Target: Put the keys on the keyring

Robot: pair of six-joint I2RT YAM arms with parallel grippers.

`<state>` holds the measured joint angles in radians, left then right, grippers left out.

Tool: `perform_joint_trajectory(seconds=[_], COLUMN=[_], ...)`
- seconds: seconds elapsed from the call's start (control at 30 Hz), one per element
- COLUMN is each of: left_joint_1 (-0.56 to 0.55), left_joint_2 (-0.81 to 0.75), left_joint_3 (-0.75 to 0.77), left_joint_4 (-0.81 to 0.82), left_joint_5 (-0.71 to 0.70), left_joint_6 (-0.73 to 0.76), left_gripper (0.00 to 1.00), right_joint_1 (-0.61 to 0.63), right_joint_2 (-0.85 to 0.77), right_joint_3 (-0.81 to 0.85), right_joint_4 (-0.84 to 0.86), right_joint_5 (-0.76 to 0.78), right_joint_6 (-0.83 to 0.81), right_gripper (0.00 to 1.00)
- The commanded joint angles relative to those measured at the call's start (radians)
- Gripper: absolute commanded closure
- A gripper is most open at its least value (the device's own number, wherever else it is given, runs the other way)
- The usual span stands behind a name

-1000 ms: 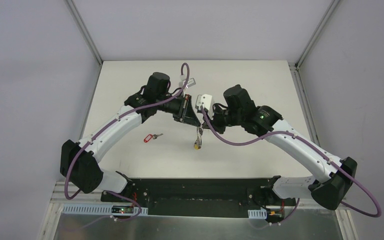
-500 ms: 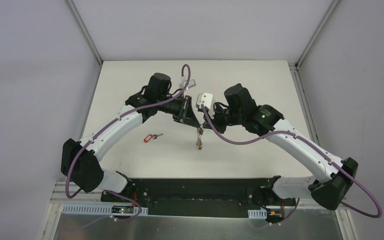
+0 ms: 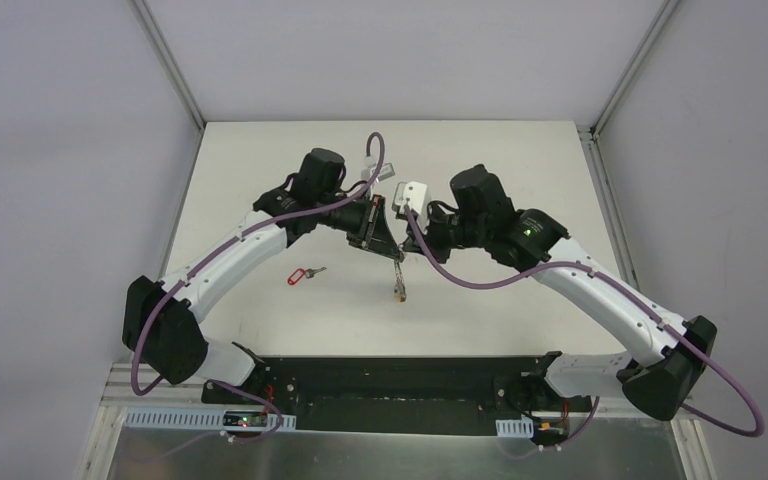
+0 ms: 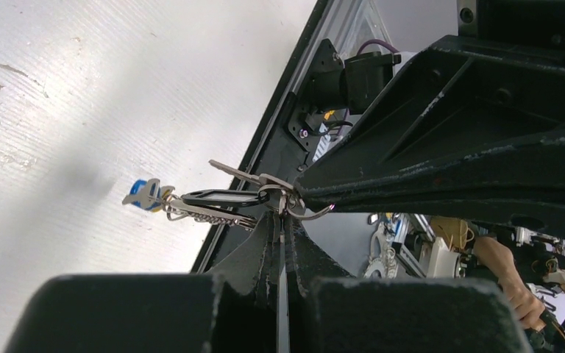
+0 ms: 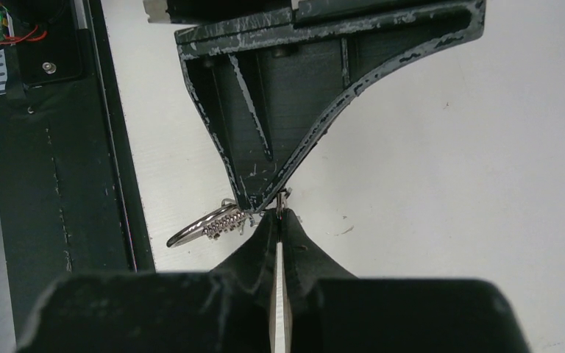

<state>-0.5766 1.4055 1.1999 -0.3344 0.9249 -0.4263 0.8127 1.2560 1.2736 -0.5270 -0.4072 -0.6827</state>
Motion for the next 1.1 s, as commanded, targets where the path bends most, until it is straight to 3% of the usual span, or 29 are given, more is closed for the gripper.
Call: perform_joint_trajectory(seconds=[0.0, 0.3, 0.53, 0.7, 1.07], left_joint_1=[0.002, 0.032, 0.030, 0.023, 0.018], left_joint_2=[-0.038, -0.035, -0.007, 0.002, 0.009], left_joint_3=[-0.006, 0.020, -0.026, -0.061, -0.063], left_joint_4=[0.030, 0.042, 0.260, 0.330, 0.319], left_joint_5=[0.017, 0.023, 0.086, 0.103, 0.108], left_joint_6=[0.029, 0.020, -0.229, -0.302, -0.288], left_gripper=[1.00, 1.00, 1.00, 1.00, 1.00], right_joint_1=[-0.029, -0.072, -0.070, -0.069, -0.070], right_joint_2=[-0.056, -0.145, -0.092, -0.073, -0.077], right_joint_3=[-0.024, -0.105, -0.100, -0.097, -0.086], right_joint_4=[0.018, 0.020, 0.083, 0.109, 0.101], right_joint_5=[-0.051, -0.125, -0.097, -0.065, -0.054], right_joint_6=[-0.014, -0.044, 0.015, 0.033, 0.031], right_gripper=[1.00, 1.00, 1.00, 1.00, 1.00])
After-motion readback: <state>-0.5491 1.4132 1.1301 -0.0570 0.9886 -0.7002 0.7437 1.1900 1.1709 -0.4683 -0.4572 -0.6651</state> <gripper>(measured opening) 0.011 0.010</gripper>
